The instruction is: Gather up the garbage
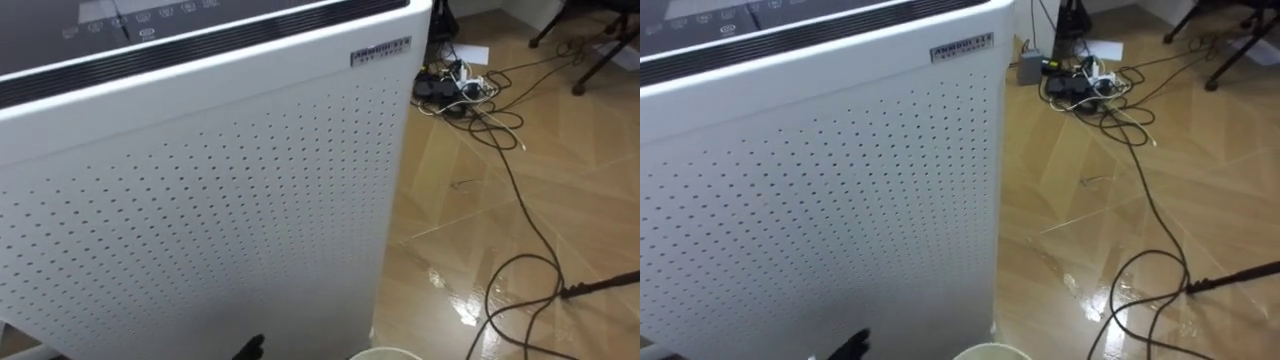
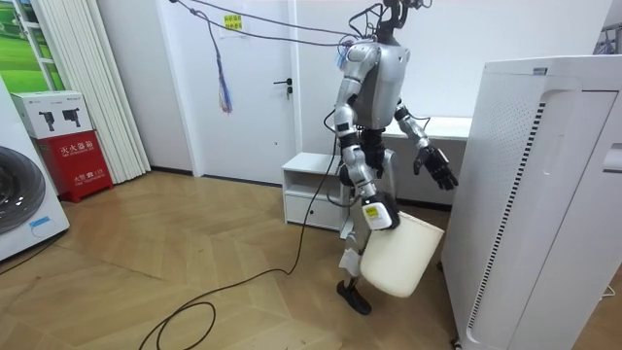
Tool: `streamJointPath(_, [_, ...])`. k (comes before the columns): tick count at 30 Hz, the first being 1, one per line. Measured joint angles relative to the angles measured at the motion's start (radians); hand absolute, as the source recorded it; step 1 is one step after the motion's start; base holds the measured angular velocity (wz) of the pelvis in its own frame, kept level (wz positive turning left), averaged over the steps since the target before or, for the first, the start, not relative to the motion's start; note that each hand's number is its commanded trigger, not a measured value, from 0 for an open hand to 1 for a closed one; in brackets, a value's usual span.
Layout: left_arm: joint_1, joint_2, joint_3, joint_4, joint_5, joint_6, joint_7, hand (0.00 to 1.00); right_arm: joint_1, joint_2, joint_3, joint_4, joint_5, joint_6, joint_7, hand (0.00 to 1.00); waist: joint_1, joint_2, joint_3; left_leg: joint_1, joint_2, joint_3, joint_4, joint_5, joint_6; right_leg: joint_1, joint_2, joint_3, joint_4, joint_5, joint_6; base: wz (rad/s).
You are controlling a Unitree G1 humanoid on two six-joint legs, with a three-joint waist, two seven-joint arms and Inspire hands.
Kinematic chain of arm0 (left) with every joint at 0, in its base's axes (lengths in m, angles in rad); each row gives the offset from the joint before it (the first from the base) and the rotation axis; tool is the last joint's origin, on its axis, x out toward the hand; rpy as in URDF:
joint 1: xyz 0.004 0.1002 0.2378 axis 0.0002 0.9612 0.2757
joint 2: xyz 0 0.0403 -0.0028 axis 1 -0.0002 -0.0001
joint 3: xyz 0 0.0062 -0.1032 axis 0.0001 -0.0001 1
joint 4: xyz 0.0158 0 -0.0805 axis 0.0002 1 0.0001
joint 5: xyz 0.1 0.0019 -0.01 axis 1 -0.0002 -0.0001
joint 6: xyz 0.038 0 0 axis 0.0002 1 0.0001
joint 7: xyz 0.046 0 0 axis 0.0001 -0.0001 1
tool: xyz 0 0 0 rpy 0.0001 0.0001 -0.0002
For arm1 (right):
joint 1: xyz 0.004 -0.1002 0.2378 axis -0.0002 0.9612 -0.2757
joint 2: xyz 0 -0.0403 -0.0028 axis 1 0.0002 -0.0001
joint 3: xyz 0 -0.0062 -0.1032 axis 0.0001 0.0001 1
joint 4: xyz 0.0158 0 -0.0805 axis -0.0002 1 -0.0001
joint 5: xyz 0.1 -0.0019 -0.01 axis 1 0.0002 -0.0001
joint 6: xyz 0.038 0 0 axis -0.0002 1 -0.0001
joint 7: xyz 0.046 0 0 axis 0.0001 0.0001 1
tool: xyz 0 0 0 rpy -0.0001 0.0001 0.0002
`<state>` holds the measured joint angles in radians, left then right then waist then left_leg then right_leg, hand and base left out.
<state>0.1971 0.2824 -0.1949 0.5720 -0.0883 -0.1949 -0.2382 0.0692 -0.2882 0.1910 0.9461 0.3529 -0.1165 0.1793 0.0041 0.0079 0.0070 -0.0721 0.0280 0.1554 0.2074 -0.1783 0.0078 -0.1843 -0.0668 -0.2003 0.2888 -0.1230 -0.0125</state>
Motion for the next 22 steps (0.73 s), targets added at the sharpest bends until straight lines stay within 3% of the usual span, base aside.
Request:
streamJointPath(4, [0.045,-0.005,0.062,0.149,-0.036,-0.008,0.040,0.00,0.073,0.012,-0.052,0.034,0.045,-0.003,-0.017,1.00,0.003,-0.021,-0.0028,0.066,0.001,0.001,-0.038,-0.002,-0.002,0.061,0.008,-0.001,-0.040,-0.003,0.007,-0.01])
streamJointPath(8, [0.057,-0.016,0.127,0.331,-0.101,-0.009,0.095,0.00,0.105,0.018,-0.082,0.104,0.096,-0.005,-0.025,1.00,0.003,-0.024,-0.0084,0.108,0.010,0.007,-0.044,-0.020,-0.006,0.117,0.023,0.003,-0.070,-0.001,0.011,-0.04])
streamJointPath(12, [0.068,-0.030,0.172,0.433,-0.162,-0.005,0.122,0.00,0.116,0.033,-0.141,0.172,0.159,0.001,-0.026,1.00,0.003,-0.025,-0.0064,0.125,0.013,0.003,-0.047,-0.026,-0.007,0.137,0.028,0.006,-0.082,-0.004,0.014,0.00])
streamJointPath(16, [0.080,-0.055,0.268,0.531,-0.238,0.017,0.143,0.00,0.146,0.053,-0.210,0.199,0.184,0.010,-0.026,1.00,0.003,-0.027,-0.0004,0.166,0.015,0.003,-0.060,-0.032,-0.010,0.167,0.032,0.011,-0.088,-0.011,0.017,0.00])
streamJointPath(21, [0.088,-0.075,0.300,0.605,-0.357,0.063,0.158,0.00,0.158,0.080,-0.291,0.245,0.210,0.040,-0.028,1.00,0.000,-0.024,0.0009,0.207,0.015,0.006,-0.069,-0.041,-0.011,0.202,0.035,0.020,-0.086,-0.026,0.020,-0.03])
streamJointPath(22, [0.083,-0.078,0.305,0.629,-0.371,0.075,0.160,0.00,0.155,0.085,-0.305,0.256,0.210,0.048,-0.032,1.00,0.001,-0.024,-0.0017,0.213,0.015,0.007,-0.072,-0.041,-0.011,0.205,0.036,0.022,-0.086,-0.026,0.021,0.00])
